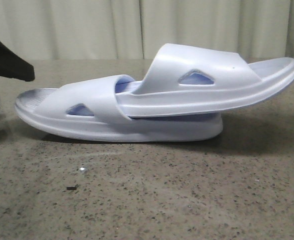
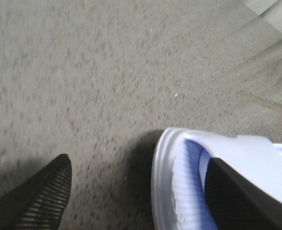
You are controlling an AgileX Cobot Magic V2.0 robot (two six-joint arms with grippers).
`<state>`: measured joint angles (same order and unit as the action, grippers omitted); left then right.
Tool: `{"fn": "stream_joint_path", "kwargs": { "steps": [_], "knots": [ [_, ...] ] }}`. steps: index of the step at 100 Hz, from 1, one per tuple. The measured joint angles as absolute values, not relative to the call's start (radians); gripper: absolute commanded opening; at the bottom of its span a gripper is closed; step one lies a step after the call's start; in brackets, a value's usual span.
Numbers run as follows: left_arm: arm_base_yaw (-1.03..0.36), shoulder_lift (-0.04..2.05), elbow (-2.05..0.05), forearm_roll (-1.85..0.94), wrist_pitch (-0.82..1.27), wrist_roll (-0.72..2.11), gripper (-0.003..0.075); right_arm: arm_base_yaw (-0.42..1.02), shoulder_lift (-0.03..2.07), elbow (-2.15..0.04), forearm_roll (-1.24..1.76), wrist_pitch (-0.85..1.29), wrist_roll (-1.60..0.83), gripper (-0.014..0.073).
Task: Insert blue slippers together front up
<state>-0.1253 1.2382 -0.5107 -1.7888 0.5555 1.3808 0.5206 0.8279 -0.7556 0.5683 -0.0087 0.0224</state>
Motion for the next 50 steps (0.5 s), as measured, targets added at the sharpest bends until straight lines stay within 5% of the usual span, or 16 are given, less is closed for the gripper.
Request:
{"fn": "stream_joint_path", "kwargs": {
  "steps": [29, 50],
  "knots": [
    [-0.125, 1.046, -0.591, -1.795, 0.404, 1.485, 0.0511, 0.499, 0.828, -0.756, 0.381, 0.000, 0.022, 0.0415],
    [-0.125, 0.851, -0.592, -1.750, 0.326, 1.494, 0.0510, 0.329, 0.828, -0.756, 0.181, 0.083, 0.022, 0.0415]
  ]
}}
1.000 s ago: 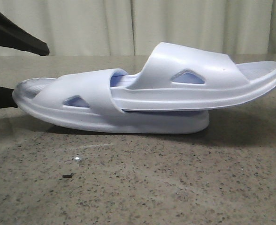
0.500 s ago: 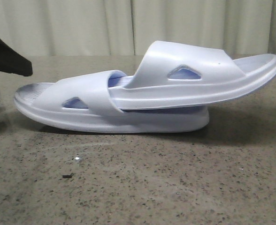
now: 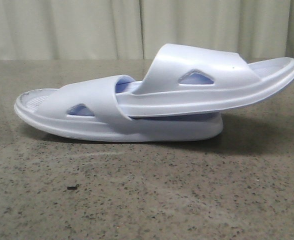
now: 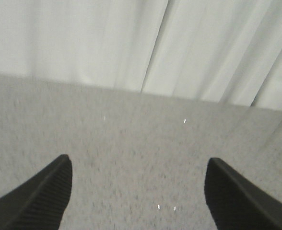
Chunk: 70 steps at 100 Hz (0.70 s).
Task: Insert blue slippers together front up
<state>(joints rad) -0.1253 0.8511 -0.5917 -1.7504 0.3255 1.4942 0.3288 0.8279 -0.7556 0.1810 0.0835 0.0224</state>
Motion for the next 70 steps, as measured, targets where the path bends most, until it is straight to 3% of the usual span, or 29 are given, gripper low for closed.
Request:
{"fn": "stream_joint_path", "kwargs": {
  "steps": [26, 53, 70],
  "knots": [
    [-0.125, 0.623, -0.567, -1.707, 0.288, 1.496, 0.0510, 0.094, 0.817, -0.710, -0.017, 0.092, 0.022, 0.0415],
    [-0.125, 0.424, -0.439, -1.661, 0.276, 1.496, 0.0510, 0.087, 0.748, -0.605, -0.068, -0.030, 0.022, 0.0415],
    [-0.125, 0.307, -0.352, -1.655, 0.276, 1.496, 0.0510, 0.087, 0.597, -0.524, -0.074, -0.039, 0.022, 0.0415]
  ]
}}
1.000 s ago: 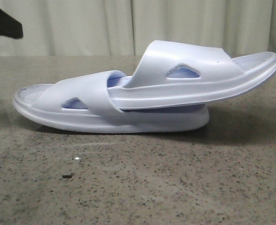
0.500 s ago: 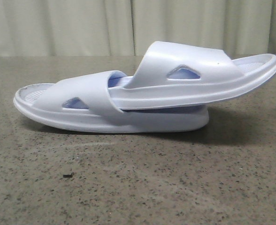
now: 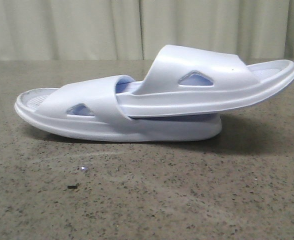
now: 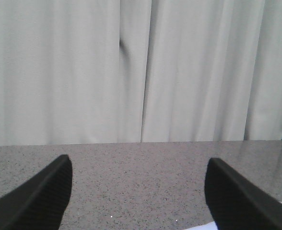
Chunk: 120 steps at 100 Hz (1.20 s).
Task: Insert blue slippers together front up
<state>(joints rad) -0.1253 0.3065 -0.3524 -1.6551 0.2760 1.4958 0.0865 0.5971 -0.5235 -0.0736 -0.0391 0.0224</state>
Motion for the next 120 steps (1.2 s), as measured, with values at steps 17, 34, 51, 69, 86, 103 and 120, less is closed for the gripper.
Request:
{"fn": "stream_joint_path", "kwargs": {
  "steps": [17, 34, 51, 69, 86, 103, 120],
  "knots": [
    [-0.125, 0.218, -0.266, -1.655, 0.276, 1.496, 0.0510, 0.087, 0.388, -0.423, -0.074, 0.034, 0.020, 0.0415],
    [-0.125, 0.185, -0.194, -1.655, 0.284, 1.496, 0.0510, 0.087, 0.187, -0.341, -0.074, 0.180, 0.020, 0.0414],
    [-0.125, 0.183, -0.172, -1.655, 0.314, 1.496, 0.0498, 0.087, 0.032, -0.310, -0.074, 0.271, 0.020, 0.0414],
    [-0.125, 0.183, -0.172, -1.655, 0.322, 1.496, 0.0377, 0.087, -0.012, -0.309, -0.074, 0.284, 0.020, 0.0361],
    [-0.125, 0.183, -0.172, -1.655, 0.323, 1.496, 0.0148, 0.087, -0.012, -0.307, -0.074, 0.287, 0.018, 0.0111],
    [-0.125, 0.183, -0.172, -1.655, 0.323, 1.496, 0.0016, 0.087, -0.012, -0.307, -0.074, 0.289, 0.018, -0.0106],
    [-0.125, 0.183, -0.172, -1.655, 0.323, 1.496, 0.0016, 0.087, -0.012, -0.307, -0.074, 0.298, 0.018, -0.0107]
  ]
}}
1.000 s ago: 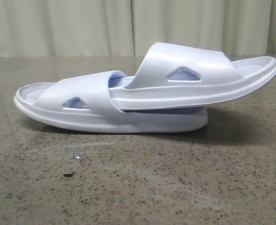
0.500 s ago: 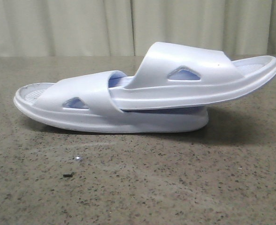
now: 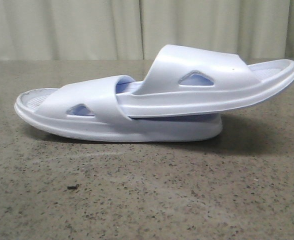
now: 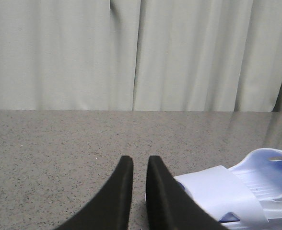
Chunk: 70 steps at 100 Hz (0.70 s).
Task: Insert blue slippers together front up
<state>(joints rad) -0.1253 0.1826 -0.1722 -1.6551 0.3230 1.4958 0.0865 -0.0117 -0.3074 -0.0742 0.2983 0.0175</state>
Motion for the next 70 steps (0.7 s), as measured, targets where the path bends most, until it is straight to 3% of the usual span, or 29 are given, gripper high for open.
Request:
{"fn": "stream_joint_path", "kwargs": {
  "steps": [70],
  "knots": [
    [-0.125, 0.183, -0.172, -1.655, 0.326, 1.496, 0.0016, 0.087, -0.012, -0.307, -0.074, 0.312, 0.018, -0.0107]
  ]
}}
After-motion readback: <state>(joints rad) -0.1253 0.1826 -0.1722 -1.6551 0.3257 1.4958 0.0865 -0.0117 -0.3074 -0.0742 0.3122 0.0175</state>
